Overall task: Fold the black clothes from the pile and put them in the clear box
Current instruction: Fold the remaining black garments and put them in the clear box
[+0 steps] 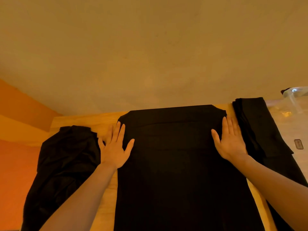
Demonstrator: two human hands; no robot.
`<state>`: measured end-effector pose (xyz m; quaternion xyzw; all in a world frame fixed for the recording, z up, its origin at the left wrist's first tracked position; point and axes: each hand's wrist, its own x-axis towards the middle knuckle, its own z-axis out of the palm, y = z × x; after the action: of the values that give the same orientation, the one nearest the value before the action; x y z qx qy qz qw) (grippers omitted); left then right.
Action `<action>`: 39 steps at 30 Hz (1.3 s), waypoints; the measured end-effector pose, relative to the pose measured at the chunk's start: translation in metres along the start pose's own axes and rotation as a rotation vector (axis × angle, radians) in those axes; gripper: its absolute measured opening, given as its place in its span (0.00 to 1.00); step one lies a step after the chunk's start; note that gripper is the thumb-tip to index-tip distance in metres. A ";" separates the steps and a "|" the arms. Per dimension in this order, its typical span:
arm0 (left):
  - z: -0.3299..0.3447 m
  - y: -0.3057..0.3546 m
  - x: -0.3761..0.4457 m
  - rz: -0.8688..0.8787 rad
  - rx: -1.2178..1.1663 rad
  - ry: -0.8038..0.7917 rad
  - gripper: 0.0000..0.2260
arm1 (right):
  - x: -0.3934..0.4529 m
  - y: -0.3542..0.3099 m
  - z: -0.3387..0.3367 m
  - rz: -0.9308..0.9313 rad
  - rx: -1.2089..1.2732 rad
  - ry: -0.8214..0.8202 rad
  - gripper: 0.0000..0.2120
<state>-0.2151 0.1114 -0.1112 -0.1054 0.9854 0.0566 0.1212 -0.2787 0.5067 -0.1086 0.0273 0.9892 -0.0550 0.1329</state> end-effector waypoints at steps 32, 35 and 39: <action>0.036 0.019 -0.114 0.350 0.040 0.078 0.27 | -0.109 0.030 0.028 -0.442 0.022 0.031 0.29; 0.047 0.012 -0.164 0.387 0.003 0.080 0.26 | -0.157 0.053 0.042 -0.470 -0.008 0.004 0.29; 0.053 -0.001 -0.215 0.453 -0.080 0.039 0.26 | -0.202 0.077 0.046 -0.507 0.013 -0.005 0.28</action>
<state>0.0010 0.1596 -0.1088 0.1128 0.9830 0.1193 0.0821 -0.0672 0.5701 -0.1068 -0.2212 0.9637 -0.0930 0.1172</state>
